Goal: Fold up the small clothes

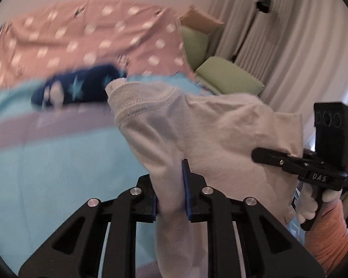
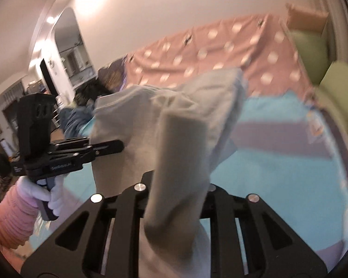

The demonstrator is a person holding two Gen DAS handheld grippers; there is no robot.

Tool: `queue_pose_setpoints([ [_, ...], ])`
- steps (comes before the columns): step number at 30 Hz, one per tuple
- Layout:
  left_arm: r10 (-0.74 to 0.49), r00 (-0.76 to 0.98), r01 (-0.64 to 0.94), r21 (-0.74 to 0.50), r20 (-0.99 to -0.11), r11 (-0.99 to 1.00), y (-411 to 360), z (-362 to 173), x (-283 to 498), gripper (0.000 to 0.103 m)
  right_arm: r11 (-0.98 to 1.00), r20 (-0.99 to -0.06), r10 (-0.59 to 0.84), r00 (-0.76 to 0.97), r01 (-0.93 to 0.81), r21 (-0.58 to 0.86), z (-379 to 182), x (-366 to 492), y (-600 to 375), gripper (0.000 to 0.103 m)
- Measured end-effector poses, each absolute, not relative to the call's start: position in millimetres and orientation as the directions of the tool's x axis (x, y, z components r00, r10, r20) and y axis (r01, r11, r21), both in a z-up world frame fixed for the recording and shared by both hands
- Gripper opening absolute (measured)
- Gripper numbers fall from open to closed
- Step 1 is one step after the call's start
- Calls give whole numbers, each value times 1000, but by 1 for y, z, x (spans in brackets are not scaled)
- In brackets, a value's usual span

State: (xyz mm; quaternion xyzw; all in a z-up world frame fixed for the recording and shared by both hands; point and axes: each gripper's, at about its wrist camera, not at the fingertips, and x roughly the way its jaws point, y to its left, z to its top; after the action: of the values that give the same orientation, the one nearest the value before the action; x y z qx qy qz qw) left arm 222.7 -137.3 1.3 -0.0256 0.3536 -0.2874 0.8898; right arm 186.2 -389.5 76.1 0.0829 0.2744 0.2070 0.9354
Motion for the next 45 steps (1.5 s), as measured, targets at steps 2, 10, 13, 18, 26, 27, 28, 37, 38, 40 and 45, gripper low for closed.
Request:
queue_pose_setpoints([
  [2,-527,605,523,-202,-597,828,-152,28,235,18,915,-460,398,794,-314,252,93,208,-400,17],
  [10,-493,650,567,-63,-578,821,-211,103,337,17,956,-467,264,844,-166,240,118,361,-460,17],
  [13,-460,667,549,-31,-586,835,-240,106,402,17,982,-544,161,823,-81,169,89,441,-476,46],
  [18,-255,745,403,112,-616,908,-277,61,504,57,960,-698,-151,700,271,64,-14,499,-510,45],
  [26,-61,703,287,204,-709,936,-244,-49,518,61,985,-678,-42,734,146,96,-64,383,-464,44],
  [27,-82,700,316,204,-709,927,-246,-52,499,61,988,-661,-33,750,124,92,-58,357,-457,47],
  [28,-103,692,334,190,-714,923,-246,-54,486,61,990,-644,-27,765,109,88,-51,336,-449,49],
  [37,-341,717,436,9,-608,900,-230,-19,321,85,986,-505,-139,852,168,13,23,156,-398,86],
  [38,-368,721,448,-10,-587,894,-227,-10,300,86,985,-501,-134,855,170,27,28,145,-397,86],
  [40,-398,724,458,-40,-563,888,-221,2,274,89,981,-495,-135,858,187,56,41,121,-393,87],
  [45,-410,754,463,-28,-513,886,-213,33,205,99,977,-465,-162,870,207,48,71,68,-380,92],
])
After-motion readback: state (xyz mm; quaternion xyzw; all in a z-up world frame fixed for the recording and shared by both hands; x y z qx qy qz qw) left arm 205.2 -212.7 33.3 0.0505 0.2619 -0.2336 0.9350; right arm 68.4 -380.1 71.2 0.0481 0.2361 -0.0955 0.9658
